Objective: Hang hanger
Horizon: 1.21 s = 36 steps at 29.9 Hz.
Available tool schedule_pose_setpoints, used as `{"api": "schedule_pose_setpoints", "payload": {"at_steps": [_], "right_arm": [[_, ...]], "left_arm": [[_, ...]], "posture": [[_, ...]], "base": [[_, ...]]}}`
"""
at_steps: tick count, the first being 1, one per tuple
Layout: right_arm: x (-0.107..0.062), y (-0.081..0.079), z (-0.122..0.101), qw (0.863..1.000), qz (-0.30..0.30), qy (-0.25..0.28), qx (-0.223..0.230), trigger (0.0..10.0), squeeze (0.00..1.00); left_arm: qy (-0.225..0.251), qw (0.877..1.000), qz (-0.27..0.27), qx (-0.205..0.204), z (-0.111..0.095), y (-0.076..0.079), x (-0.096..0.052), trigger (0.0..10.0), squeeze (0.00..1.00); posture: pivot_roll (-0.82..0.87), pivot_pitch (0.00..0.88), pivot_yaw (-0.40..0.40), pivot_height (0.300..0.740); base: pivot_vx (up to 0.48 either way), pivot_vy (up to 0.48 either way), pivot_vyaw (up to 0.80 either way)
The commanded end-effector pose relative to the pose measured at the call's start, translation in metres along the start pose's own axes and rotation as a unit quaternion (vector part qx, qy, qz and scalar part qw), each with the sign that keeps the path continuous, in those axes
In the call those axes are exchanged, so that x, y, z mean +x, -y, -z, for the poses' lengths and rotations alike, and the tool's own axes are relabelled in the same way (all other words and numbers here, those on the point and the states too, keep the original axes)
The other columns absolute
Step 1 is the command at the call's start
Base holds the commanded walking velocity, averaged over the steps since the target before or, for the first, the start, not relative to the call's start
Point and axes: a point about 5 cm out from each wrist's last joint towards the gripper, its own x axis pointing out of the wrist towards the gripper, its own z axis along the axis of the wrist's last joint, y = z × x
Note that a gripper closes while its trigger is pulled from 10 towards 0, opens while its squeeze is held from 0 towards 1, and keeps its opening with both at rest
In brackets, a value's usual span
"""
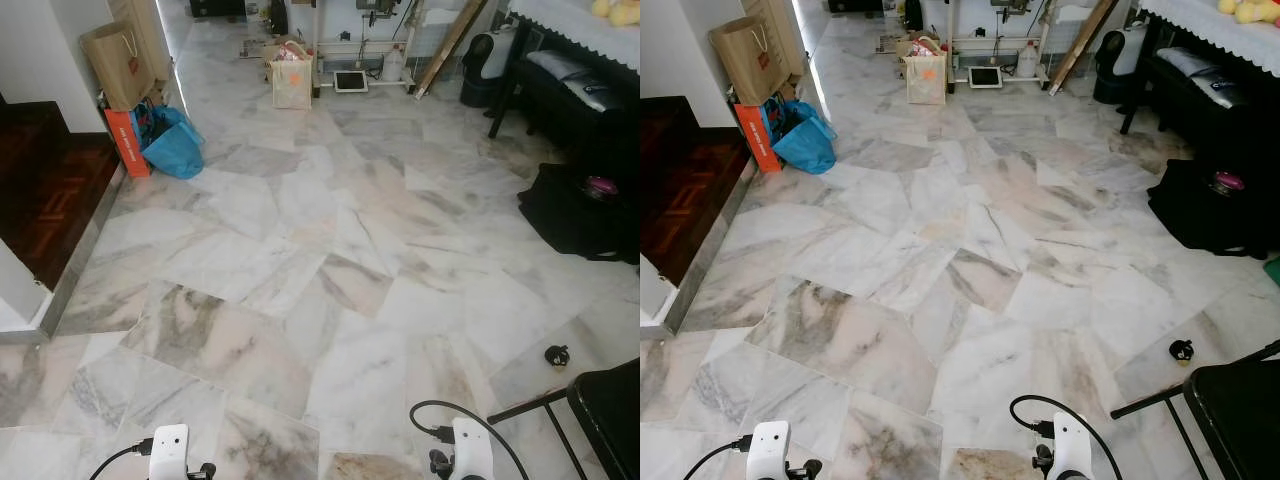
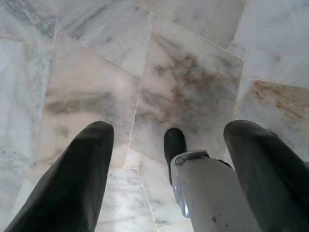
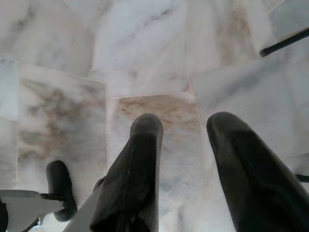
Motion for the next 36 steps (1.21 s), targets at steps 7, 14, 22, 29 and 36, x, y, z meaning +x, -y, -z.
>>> {"api": "schedule_pose_setpoints", "payload": {"at_steps": [7,14,22,29,36], "right_arm": [[0.003,-0.013,-0.012,0.998,-0.04,0.018,0.037,10.0,0.0],[0.003,-0.01,-0.014,0.999,-0.035,0.023,0.034,10.0,0.0],[0.003,0.003,-0.024,0.999,-0.013,0.033,0.02,10.0,0.0],[0.002,0.01,-0.025,0.999,-0.013,0.031,0.008,10.0,0.0],[0.002,0.004,-0.022,0.999,-0.022,0.023,0.0,10.0,0.0]], "left_arm": [[0.023,1.0,0.002,0.014,-0.014,-0.012,0.0,10.0,0.0],[0.031,0.999,0.005,0.0,-0.015,-0.011,0.0,10.0,0.0],[0.04,0.999,0.006,-0.009,-0.021,-0.003,0.002,10.0,0.0],[0.044,0.999,0.008,-0.027,-0.02,0.008,0.003,10.0,0.0],[0.043,0.998,-0.002,-0.044,-0.015,0.006,0.002,10.0,0.0]], "posture": [[0.02,0.0,0.013,0.74],[0.02,0.0,-0.002,0.74],[0.01,0.0,-0.027,0.74],[0.02,0.0,-0.052,0.74],[0.03,0.0,-0.052,0.74]], "base": [[0.0,0.0,0.0],[0.0,0.0,0.0],[0.0,0.0,0.0],[0.0,0.0,0.0],[0.0,0.0,0.0]]}}
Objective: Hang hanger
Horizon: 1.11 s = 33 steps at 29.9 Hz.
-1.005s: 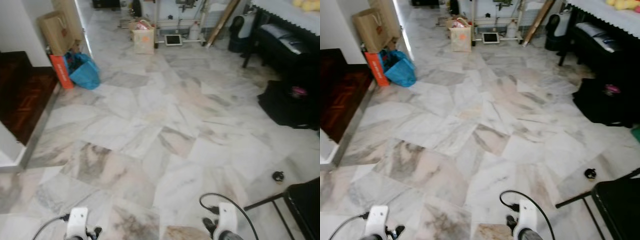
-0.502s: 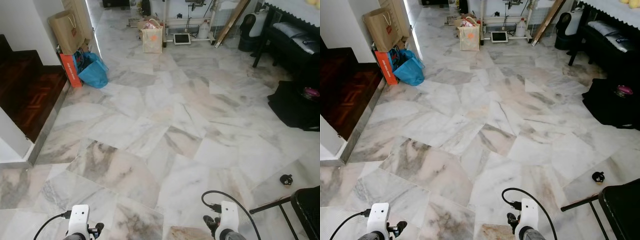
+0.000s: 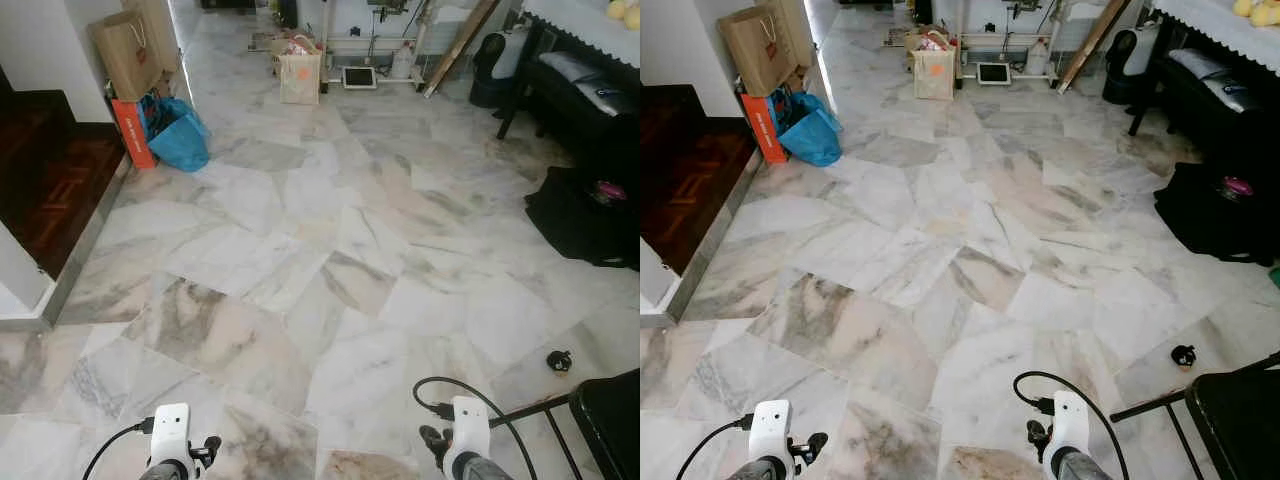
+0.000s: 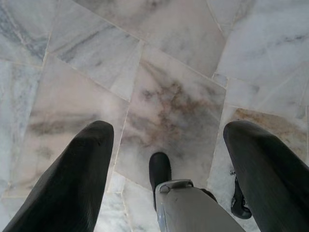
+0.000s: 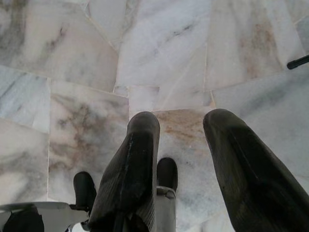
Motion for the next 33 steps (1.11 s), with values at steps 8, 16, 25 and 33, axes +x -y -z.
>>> {"api": "schedule_pose_setpoints", "payload": {"at_steps": [8,16,25,33], "right_arm": [[-0.001,0.0,0.004,1.0,0.0,-0.004,-0.001,10.0,0.0],[-0.002,-0.002,0.01,1.0,-0.001,-0.011,0.002,10.0,0.0],[-0.002,-0.002,0.013,1.0,-0.002,-0.017,-0.001,10.0,0.0],[-0.002,-0.003,0.015,1.0,-0.002,-0.019,0.002,10.0,0.0]], "left_arm": [[-0.017,1.0,-0.011,-0.014,0.012,-0.005,-0.003,10.0,0.0],[-0.023,1.0,-0.006,-0.011,0.015,-0.002,-0.004,10.0,0.0],[-0.026,1.0,-0.003,-0.011,0.017,0.0,-0.004,10.0,0.0],[-0.028,1.0,0.001,-0.007,0.017,0.001,-0.004,10.0,0.0]], "posture": [[0.02,0.0,-0.037,0.74],[0.02,0.0,-0.029,0.74],[0.01,0.0,-0.025,0.74],[0.01,0.0,-0.023,0.74]], "base": [[0.0,0.0,0.0],[-0.064,0.0,0.0],[-0.278,0.0,0.0],[-0.334,0.0,0.0]]}}
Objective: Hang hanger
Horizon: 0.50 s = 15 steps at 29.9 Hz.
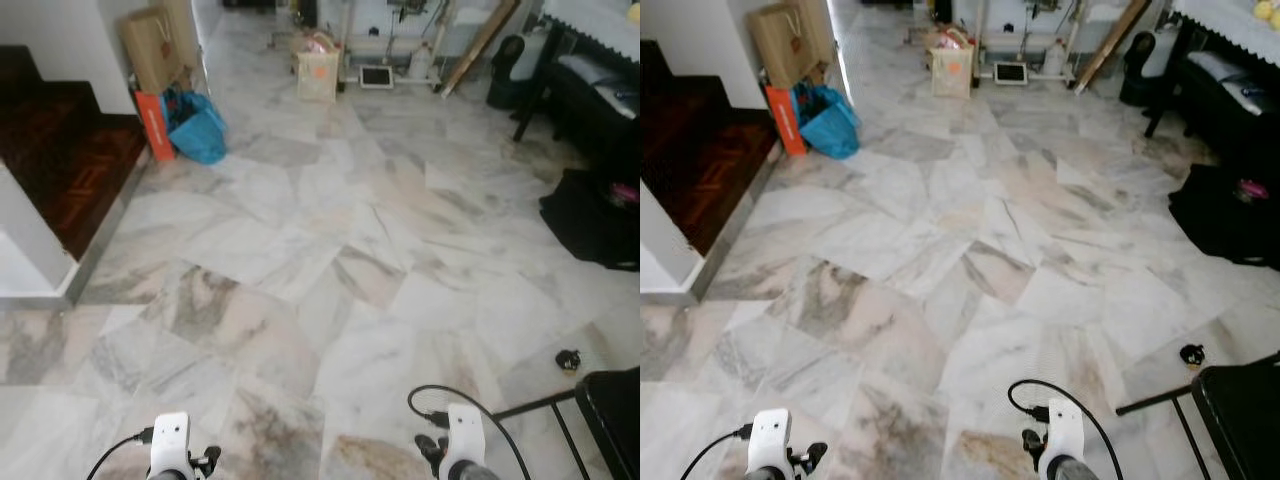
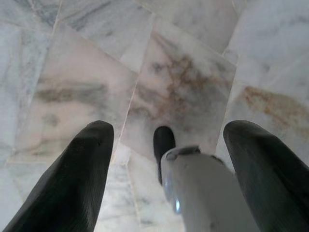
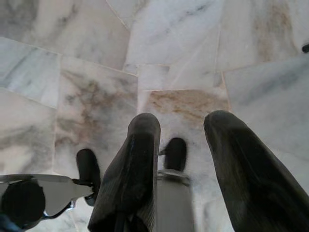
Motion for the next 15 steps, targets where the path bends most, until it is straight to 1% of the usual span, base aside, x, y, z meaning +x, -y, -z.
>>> {"api": "schedule_pose_setpoints", "payload": {"at_steps": [1,10,15], "right_arm": [[-0.0012,0.002,0.0051,1.0,0.004,-0.008,0.0,10.0,0.0],[-0.0021,0.0057,0.0053,1.0,0.005,-0.008,0.003,10.0,0.0],[-0.0019,0.005,0.0049,1.0,0.004,-0.009,0.0,10.0,0.0]], "left_arm": [[-0.007,1.0,0.004,-0.002,0.0022,0.0017,0.0,10.0,0.0],[-0.009,1.0,0.002,-0.001,0.0035,-0.005,-0.0013,10.0,0.0],[-0.01,1.0,0.002,-0.001,0.0035,-0.0063,-0.0014,10.0,0.0]], "posture": [[0.01,0.0,-0.023,0.74],[0.01,0.0,-0.02,0.74],[0.01,0.0,-0.021,0.74]], "base": [[-0.341,0.0,0.0],[-0.34,0.0,0.0],[-0.337,0.0,0.0]]}}
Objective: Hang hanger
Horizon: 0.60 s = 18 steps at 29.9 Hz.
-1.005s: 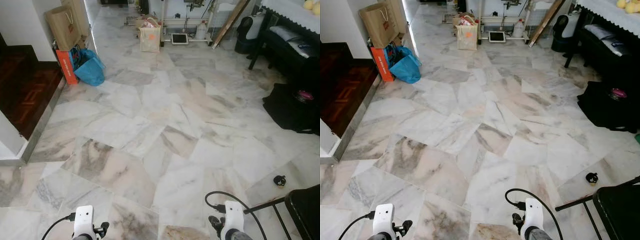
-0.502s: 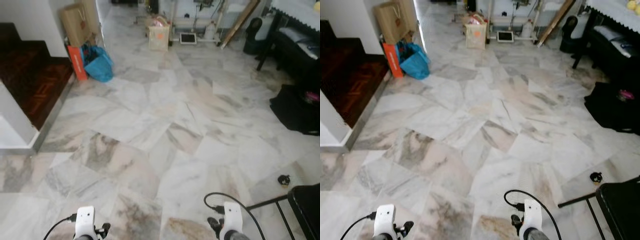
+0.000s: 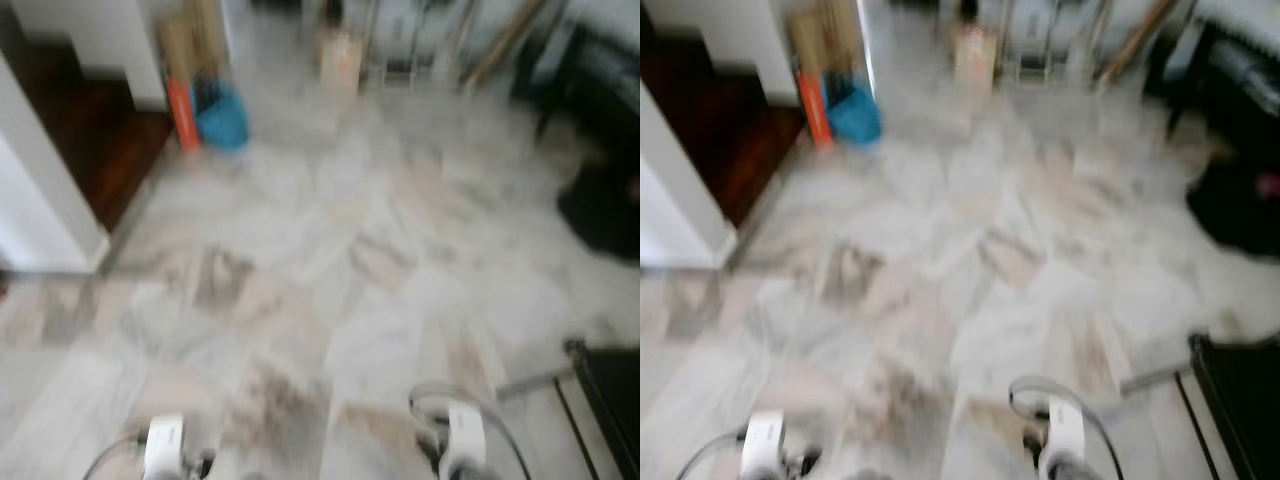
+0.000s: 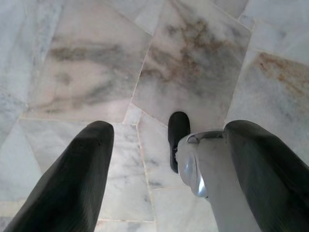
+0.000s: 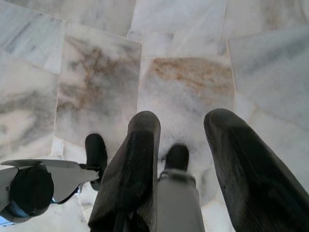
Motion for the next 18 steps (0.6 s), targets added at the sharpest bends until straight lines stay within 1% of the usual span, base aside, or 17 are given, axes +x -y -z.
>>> {"api": "schedule_pose_setpoints", "payload": {"at_steps": [1,5,12,18], "right_arm": [[-0.0005,0.0026,0.0,1.0,0.004,-0.001,-0.001,10.0,0.0],[-0.0001,0.0014,-0.0008,1.0,0.003,0.001,0.002,10.0,0.0],[0.0008,-0.0029,-0.0017,1.0,-0.002,0.005,0.003,10.0,0.0],[0.0017,-0.004,-0.0058,1.0,-0.004,0.01,0.003,10.0,0.0]], "left_arm": [[-0.011,1.0,0.003,-0.006,0.0066,0.0016,-0.0012,10.0,0.0],[-0.011,1.0,0.003,-0.007,0.0068,0.0021,-0.0012,10.0,0.0],[-0.011,1.0,0.009,-0.004,0.0058,0.0077,-0.0002,10.0,0.0],[-0.009,1.0,0.011,-0.004,0.0052,0.0081,-0.0001,10.0,0.0]], "posture": [[0.01,0.0,-0.021,0.74],[0.02,0.0,-0.022,0.74],[0.01,0.0,-0.02,0.74],[0.01,0.0,-0.02,0.74]], "base": [[-0.337,0.0,0.0],[-0.339,0.0,0.0],[-0.341,0.0,0.0],[-0.341,0.0,0.0]]}}
